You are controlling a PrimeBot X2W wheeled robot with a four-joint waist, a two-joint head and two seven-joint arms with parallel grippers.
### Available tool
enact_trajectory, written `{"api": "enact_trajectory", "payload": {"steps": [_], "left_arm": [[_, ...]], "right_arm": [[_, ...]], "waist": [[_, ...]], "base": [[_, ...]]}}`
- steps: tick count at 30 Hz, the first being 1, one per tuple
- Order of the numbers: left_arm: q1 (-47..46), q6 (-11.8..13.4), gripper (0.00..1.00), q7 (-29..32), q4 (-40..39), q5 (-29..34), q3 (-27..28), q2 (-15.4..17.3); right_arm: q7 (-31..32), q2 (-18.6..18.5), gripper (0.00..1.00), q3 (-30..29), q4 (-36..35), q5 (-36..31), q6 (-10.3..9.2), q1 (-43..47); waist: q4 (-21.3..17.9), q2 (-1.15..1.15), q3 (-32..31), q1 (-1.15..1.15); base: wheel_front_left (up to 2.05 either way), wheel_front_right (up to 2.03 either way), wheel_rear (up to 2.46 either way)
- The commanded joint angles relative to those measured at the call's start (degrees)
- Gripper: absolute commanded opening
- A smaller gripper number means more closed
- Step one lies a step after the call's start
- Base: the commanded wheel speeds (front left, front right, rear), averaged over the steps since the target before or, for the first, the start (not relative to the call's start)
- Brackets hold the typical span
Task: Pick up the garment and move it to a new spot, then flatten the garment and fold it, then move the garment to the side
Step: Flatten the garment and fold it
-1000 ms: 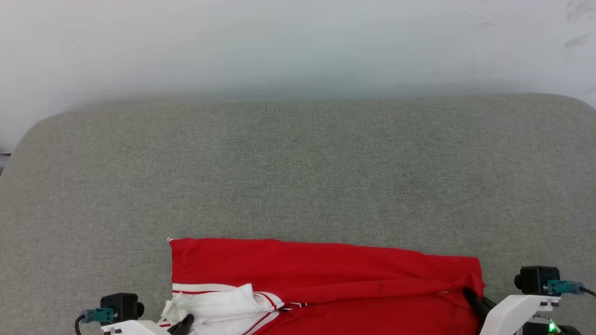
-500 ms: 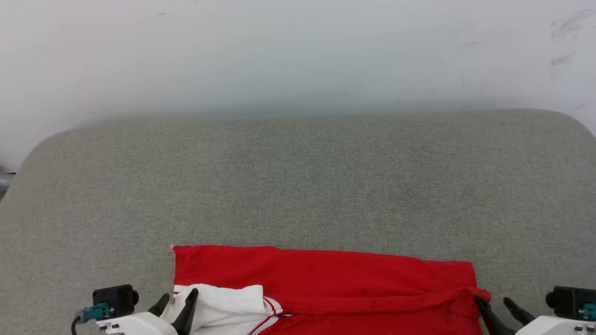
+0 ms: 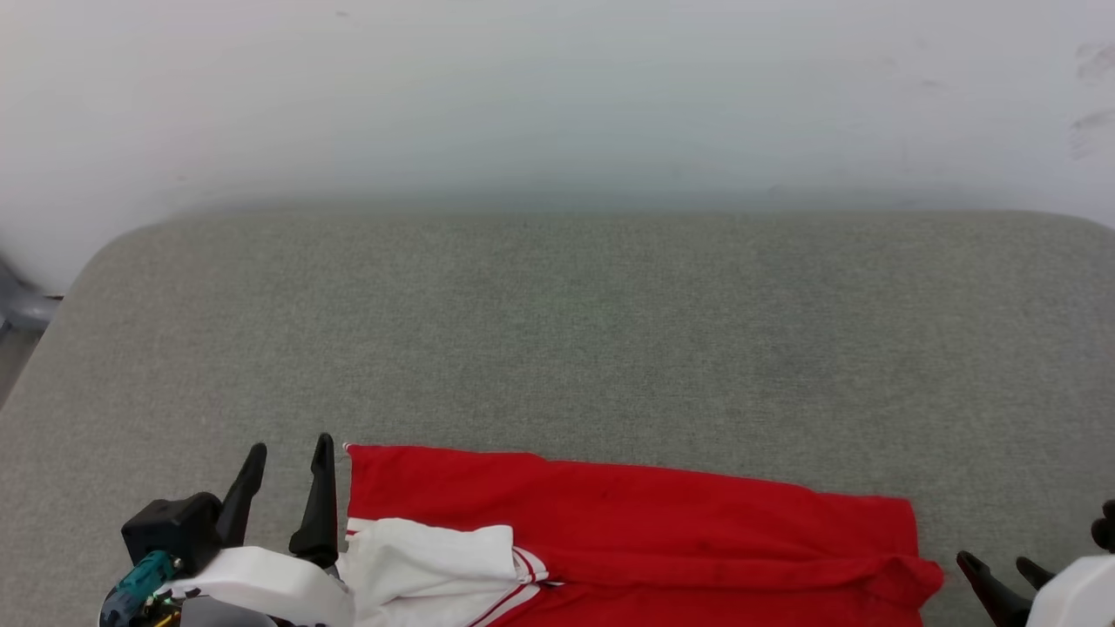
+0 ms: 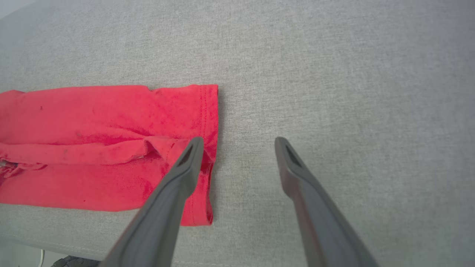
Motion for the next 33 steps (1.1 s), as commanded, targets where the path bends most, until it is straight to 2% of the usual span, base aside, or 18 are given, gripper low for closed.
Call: {"api": "enact_trajectory", "payload": {"steps": [1, 8, 19, 20, 21, 22, 28, 33], "left_arm": [[0.54, 0.40, 1.00, -0.31, -0.70, 0.85, 0.41, -0.30], [0.52, 1.57, 1.00, -0.46, -6.74, 7.72, 3.84, -2.00], [1.20, -0.55, 1.00, -0.43, -7.35, 10.50, 6.09, -4.83], [1.19, -0.70, 1.00, -0.43, -7.23, 10.63, 6.23, -4.95], [1.15, -0.92, 1.00, -0.43, -7.08, 10.78, 6.38, -5.09], [1.18, -1.14, 1.00, -0.43, -6.90, 10.95, 6.51, -5.25], [1.55, -1.76, 1.00, -0.42, -5.52, 11.55, 6.86, -4.91], [2.65, -1.34, 1.00, -0.30, -5.23, 11.73, 6.71, -4.64]], "right_arm": [[0.44, -0.10, 1.00, 0.25, -0.20, -0.04, -0.05, -1.17], [4.59, -0.11, 1.00, 3.05, 1.68, 0.38, -0.05, -3.99], [8.21, 1.84, 1.00, 7.48, 8.89, 1.75, -0.04, -4.52], [8.14, 1.98, 0.73, 7.95, 9.40, 1.98, -0.04, -4.68], [7.99, 2.02, 0.29, 8.38, 9.73, 2.38, -0.03, -4.80], [7.77, 1.95, 0.00, 8.79, 9.91, 2.62, -0.02, -4.87], [7.38, -0.65, 0.00, 9.95, 8.74, 2.76, -0.05, -6.39], [6.93, -2.37, 0.00, 9.51, 7.22, 3.00, -0.05, -7.25]], "waist": [[0.63, 0.00, 0.68, 0.01], [2.78, 0.00, 3.97, 0.01], [3.58, 0.00, 6.90, 0.01], [3.58, 0.00, 6.93, 0.01], [3.58, 0.00, 6.93, 0.01], [3.56, 0.00, 6.89, 0.01], [3.03, 0.00, 5.39, 0.01], [2.32, 0.00, 3.53, 0.01]], "base": [[0.00, 0.00, 0.00], [0.00, 0.00, 0.00], [0.00, 0.00, 0.00], [0.00, 0.00, 0.00], [0.00, 0.00, 0.00], [0.00, 0.00, 0.00], [0.00, 0.00, 0.00], [0.00, 0.00, 0.00]]}}
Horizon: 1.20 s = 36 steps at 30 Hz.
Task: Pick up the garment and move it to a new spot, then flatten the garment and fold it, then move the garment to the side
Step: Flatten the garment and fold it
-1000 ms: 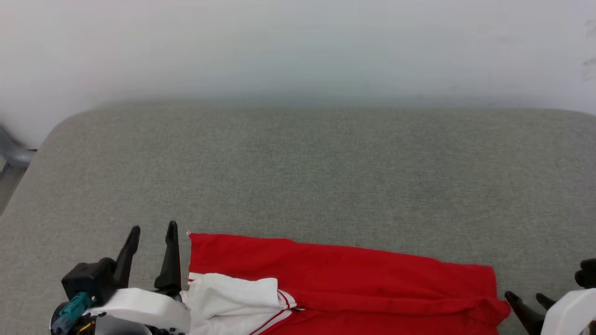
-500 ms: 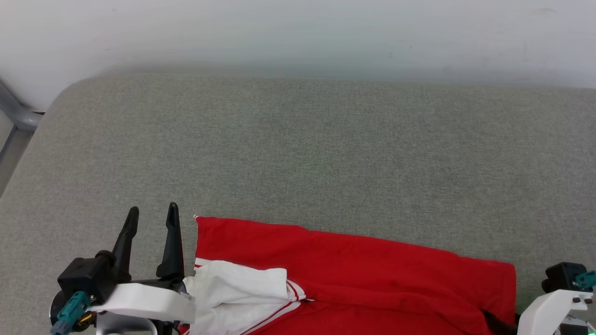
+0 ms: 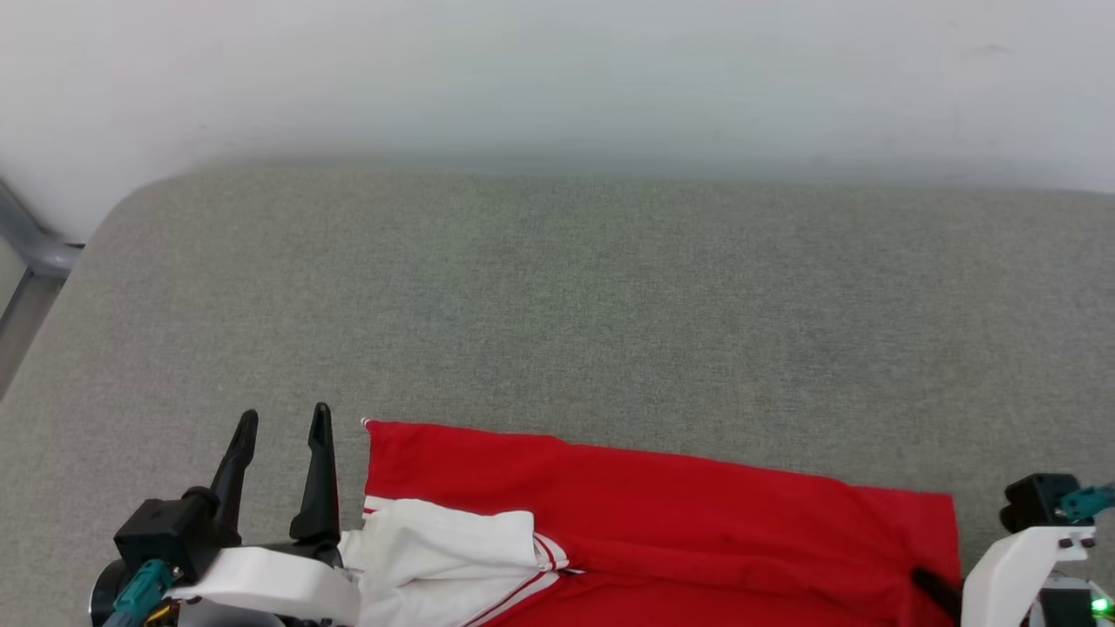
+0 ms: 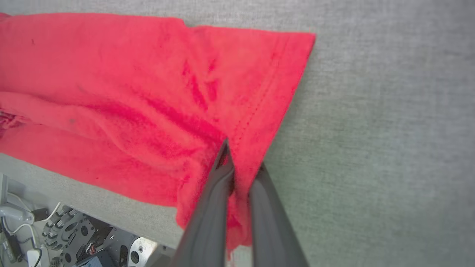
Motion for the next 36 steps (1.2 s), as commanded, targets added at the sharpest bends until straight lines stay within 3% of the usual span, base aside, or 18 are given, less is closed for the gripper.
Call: {"api": "enact_trajectory", "payload": {"steps": [1, 13, 17, 27, 31, 36], "left_arm": [[1.08, 0.30, 1.00, -0.07, -0.03, 0.32, 0.01, 0.31], [2.31, 0.81, 1.00, 1.20, -0.47, 0.40, -1.42, 0.56], [2.60, 0.90, 1.00, 1.56, -0.31, 0.29, -1.71, 0.60], [1.77, 0.78, 1.00, 2.08, -0.36, 0.77, -2.53, 0.84], [0.98, 0.51, 1.00, 2.17, -0.26, 0.83, -2.91, 0.77], [0.15, 0.10, 1.00, 2.34, -0.16, 0.89, -3.28, 0.64]], "right_arm": [[-0.24, -0.80, 0.00, -0.72, -0.43, -0.09, -0.05, -0.82], [4.04, -4.44, 0.00, -14.71, -1.74, -1.27, -0.06, 0.68], [7.29, -2.19, 0.00, -18.47, -2.18, 1.61, -0.05, -0.21], [21.44, 12.33, 0.00, -23.81, -5.04, 21.89, -0.05, -3.98], [24.48, 14.32, 0.00, -22.40, -3.69, 29.34, -0.04, -4.70], [22.98, 14.63, 0.00, -16.52, -0.45, 39.22, -0.04, -4.78]], "waist": [[-0.45, 0.00, -0.66, -0.01], [-2.70, 0.00, -3.12, -0.01], [-3.30, 0.00, -3.69, -0.01], [-3.23, 0.00, -4.24, -0.01], [-2.59, 0.00, -4.19, -0.01], [-1.61, 0.00, -3.69, -0.01]], "base": [[0.00, 0.00, 0.00], [0.00, 0.00, 0.00], [0.00, 0.00, 0.00], [0.00, 0.00, 0.00], [0.00, 0.00, 0.00], [0.00, 0.00, 0.00]]}}
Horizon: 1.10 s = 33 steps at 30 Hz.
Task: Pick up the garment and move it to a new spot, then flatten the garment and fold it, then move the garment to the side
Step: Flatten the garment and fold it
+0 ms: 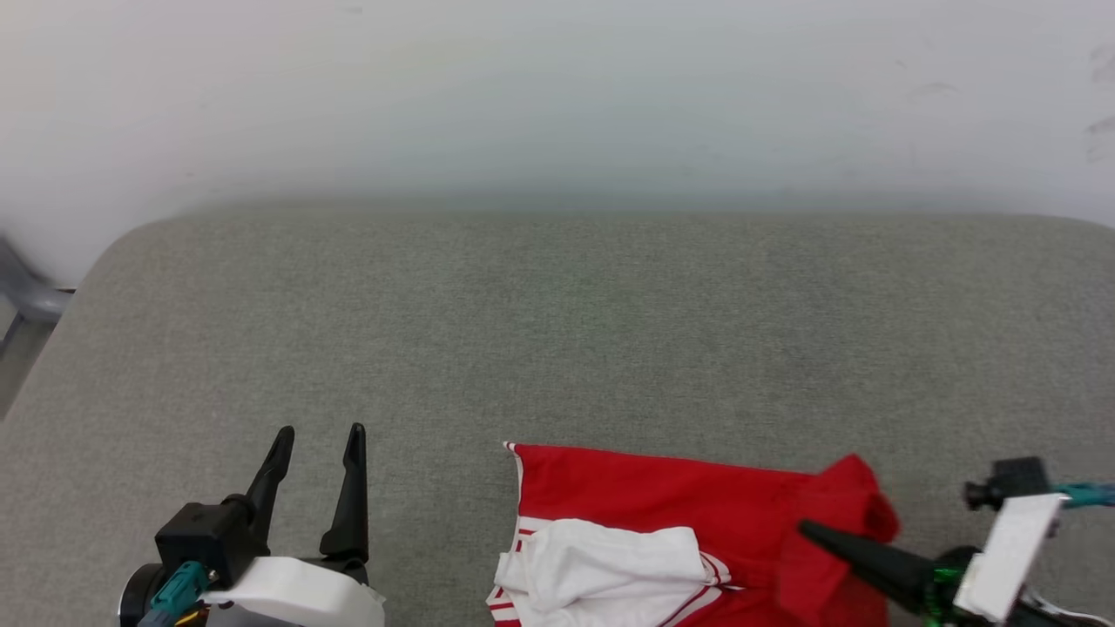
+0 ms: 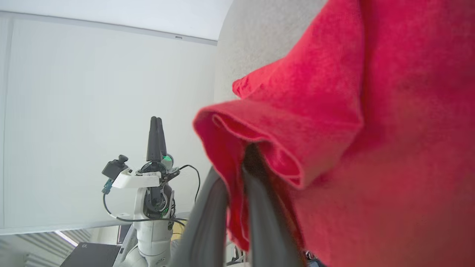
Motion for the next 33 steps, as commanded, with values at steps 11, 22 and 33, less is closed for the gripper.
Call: {"api": "enact_trajectory", "payload": {"steps": [11, 22, 33], "left_arm": [[-4.24, -2.28, 1.00, -0.54, 1.58, 0.08, -0.95, -1.27], [-7.16, -4.15, 1.00, -1.78, 3.84, 0.34, -0.66, -3.30], [-6.91, -4.68, 1.00, -2.15, 5.28, 0.86, -0.21, -3.68]], "right_arm": [[-13.57, 0.26, 0.00, 23.59, 4.31, 12.78, -0.03, -3.88], [-23.19, 0.23, 0.09, 34.48, 10.31, 10.28, -0.03, -8.82], [-29.61, -1.26, 1.00, 37.97, 6.33, 6.94, -0.03, -11.06]], "waist": [[3.79, 0.00, 4.22, 0.00], [5.90, 0.00, 8.56, 0.00], [4.48, 0.00, 7.10, 0.00]], "base": [[0.00, 0.00, 0.00], [0.00, 0.00, 0.00], [0.00, 0.00, 0.00]]}}
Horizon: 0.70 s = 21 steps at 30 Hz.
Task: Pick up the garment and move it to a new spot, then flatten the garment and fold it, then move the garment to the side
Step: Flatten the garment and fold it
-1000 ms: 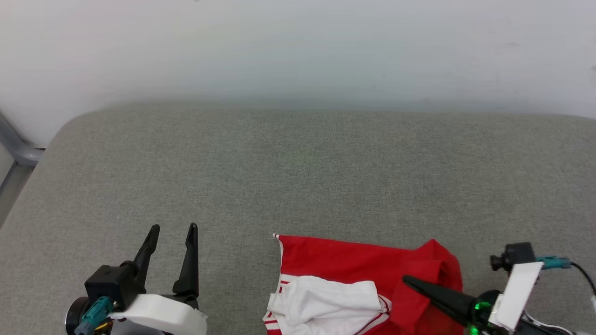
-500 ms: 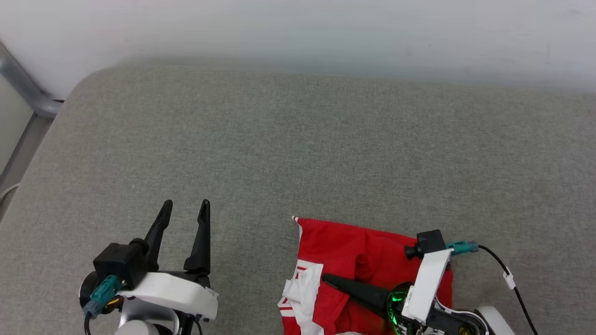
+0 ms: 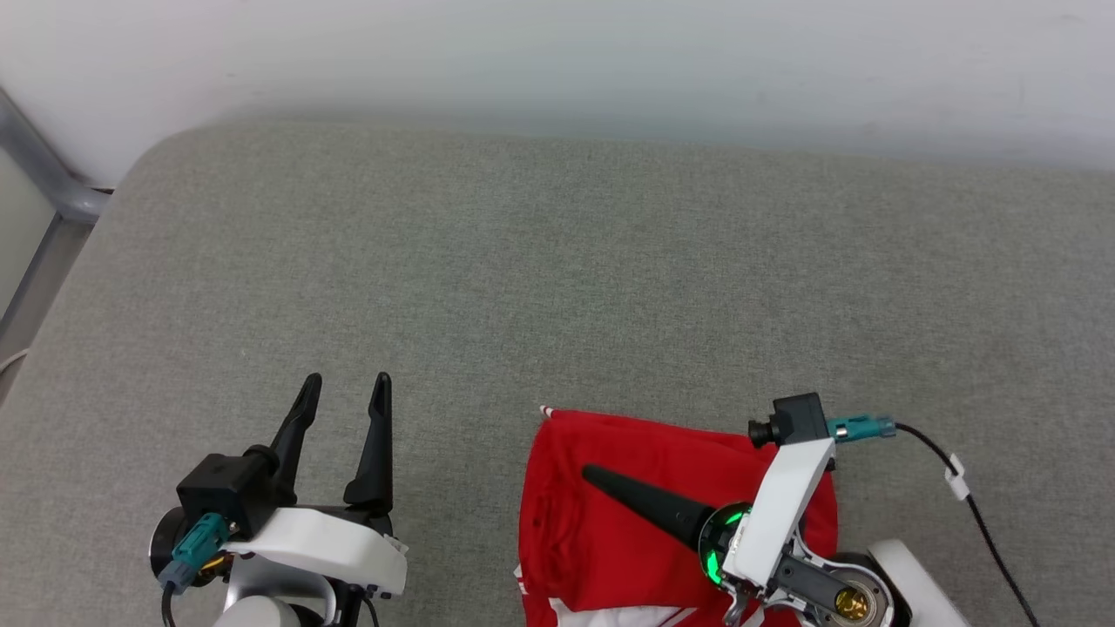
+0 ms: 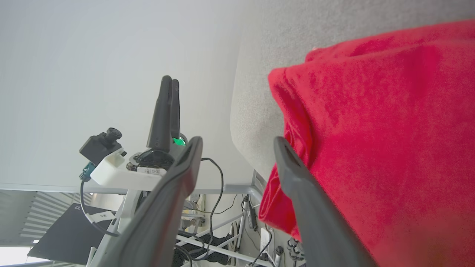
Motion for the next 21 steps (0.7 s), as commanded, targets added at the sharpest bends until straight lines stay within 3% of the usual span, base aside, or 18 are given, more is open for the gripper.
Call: {"api": "enact_trajectory", "payload": {"steps": [1, 6, 11, 16, 21], "left_arm": [[0.20, -0.26, 1.00, -0.24, 0.07, 0.41, 0.21, 0.02], [1.34, 0.44, 1.00, 0.11, -0.15, 0.51, -0.03, 0.31], [2.35, 0.96, 1.00, 0.42, -0.30, 0.25, 0.17, 0.87], [2.73, 1.59, 1.00, 0.74, -0.19, 0.23, 0.30, 1.33], [3.79, 2.22, 1.00, 0.83, -0.14, 0.17, 0.50, 1.70]], "right_arm": [[-1.20, -0.84, 1.00, 0.31, -0.80, -1.22, -0.03, -1.05], [-9.11, -3.45, 1.00, 0.95, -4.32, -7.84, -0.03, -1.56], [-19.83, -5.89, 1.00, -1.93, -5.42, -18.33, -0.03, -1.72], [-26.91, -7.75, 1.00, -8.78, -5.89, -30.84, -0.03, 0.27], [-28.30, -7.80, 1.00, -18.23, -8.76, -45.28, -0.03, 3.50]], "waist": [[-0.49, 0.00, -0.60, 0.00], [-1.68, 0.00, -2.43, 0.00], [-2.99, 0.00, -3.91, 0.00], [-4.24, 0.00, -5.12, 0.00], [-5.41, 0.00, -6.33, 0.00]], "base": [[0.00, 0.00, 0.00], [0.00, 0.00, 0.00], [0.00, 0.00, 0.00], [0.00, 0.00, 0.00], [0.00, 0.00, 0.00]]}}
